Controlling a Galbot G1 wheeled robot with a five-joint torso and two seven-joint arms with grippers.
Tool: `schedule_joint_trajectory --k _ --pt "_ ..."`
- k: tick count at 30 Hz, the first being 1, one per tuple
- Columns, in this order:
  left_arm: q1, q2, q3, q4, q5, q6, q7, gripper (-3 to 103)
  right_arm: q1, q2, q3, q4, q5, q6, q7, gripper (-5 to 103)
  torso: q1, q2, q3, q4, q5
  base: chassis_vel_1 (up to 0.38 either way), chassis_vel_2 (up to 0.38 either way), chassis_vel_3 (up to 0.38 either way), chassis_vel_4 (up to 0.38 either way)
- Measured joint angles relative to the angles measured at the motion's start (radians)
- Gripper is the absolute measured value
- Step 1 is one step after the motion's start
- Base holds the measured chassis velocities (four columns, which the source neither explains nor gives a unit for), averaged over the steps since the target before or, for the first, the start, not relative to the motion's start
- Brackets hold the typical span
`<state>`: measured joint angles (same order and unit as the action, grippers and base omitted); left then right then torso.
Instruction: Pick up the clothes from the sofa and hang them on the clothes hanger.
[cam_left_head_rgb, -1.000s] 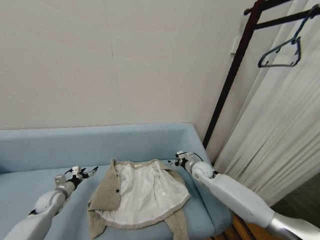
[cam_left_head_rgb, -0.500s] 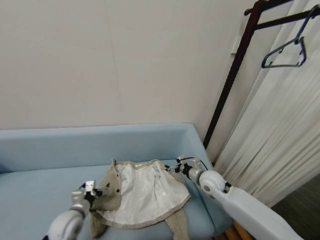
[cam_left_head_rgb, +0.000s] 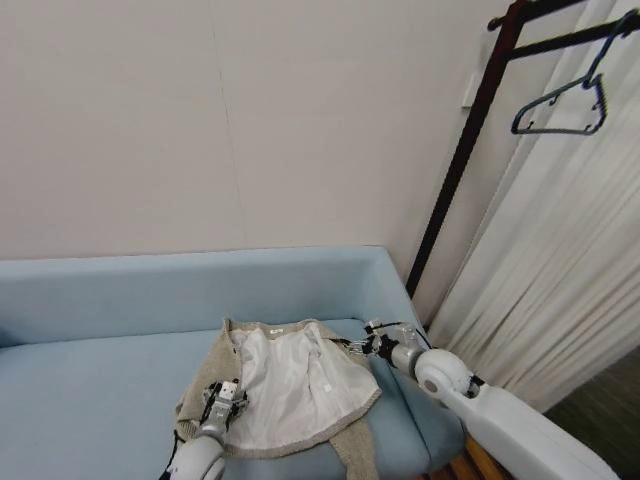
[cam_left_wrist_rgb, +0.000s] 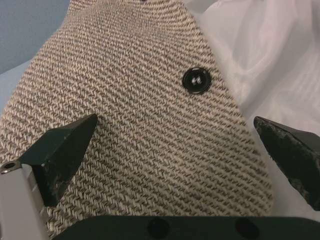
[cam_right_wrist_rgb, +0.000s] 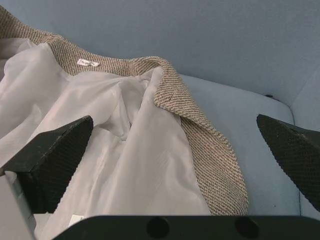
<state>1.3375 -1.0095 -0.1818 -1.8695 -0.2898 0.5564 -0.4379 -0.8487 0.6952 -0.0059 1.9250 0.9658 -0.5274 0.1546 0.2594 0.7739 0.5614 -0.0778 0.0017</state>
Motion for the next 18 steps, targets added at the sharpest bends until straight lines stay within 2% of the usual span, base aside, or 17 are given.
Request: schedule_joint_trajectory --k 2,7,10,12,15,16,18 --pt "-0.005 0.001 0.005 0.021 0.0 -0.001 0.002 97 -0.001 0.004 0.0 -0.004 0.0 0.0 0.0 100 0.0 0.0 0.0 0.0 -0.0001 0.0 0.0 0.0 0.0" --pt "-0.01 0.011 0.004 0.034 -0.001 -0.008 0.015 92 -0.001 0.006 -0.001 -0.006 -0.001 0.0 0.0 100 0.0 0.0 0.0 0.0 -0.0003 0.0 0.0 0.0 0.0" --pt "-0.007 0.025 -0.012 0.033 0.002 -0.021 0.029 76 -0.002 0.003 -0.002 -0.008 -0.002 0.0 0.0 100 0.0 0.0 0.0 -0.0001 -0.0003 0.0 0.0 0.0 0.0" --pt "-0.004 0.027 -0.017 0.033 0.004 -0.025 0.033 76 -0.002 0.002 -0.002 -0.01 -0.003 0.0 0.0 100 0.0 0.0 0.0 -0.0001 -0.0003 0.0 0.0 0.0 0.0" --pt "0.007 0.031 -0.027 0.025 0.014 -0.029 0.037 59 -0.002 0.003 -0.003 -0.018 -0.006 0.0 0.002 100 0.0 0.0 0.0 -0.0001 -0.0003 0.0 0.0 0.0 0.0" --pt "0.007 0.031 -0.027 0.025 0.014 -0.029 0.037 59 -0.002 0.003 -0.003 -0.018 -0.006 0.0 0.002 100 0.0 0.0 0.0 -0.0001 -0.0003 0.0 0.0 0.0 0.0" --pt "0.016 0.031 -0.036 0.022 0.016 -0.029 0.038 48 -0.002 0.003 -0.003 -0.02 -0.007 0.0 0.005 100 0.0 0.0 0.0 -0.0001 -0.0003 0.0 0.0 0.0 0.0"
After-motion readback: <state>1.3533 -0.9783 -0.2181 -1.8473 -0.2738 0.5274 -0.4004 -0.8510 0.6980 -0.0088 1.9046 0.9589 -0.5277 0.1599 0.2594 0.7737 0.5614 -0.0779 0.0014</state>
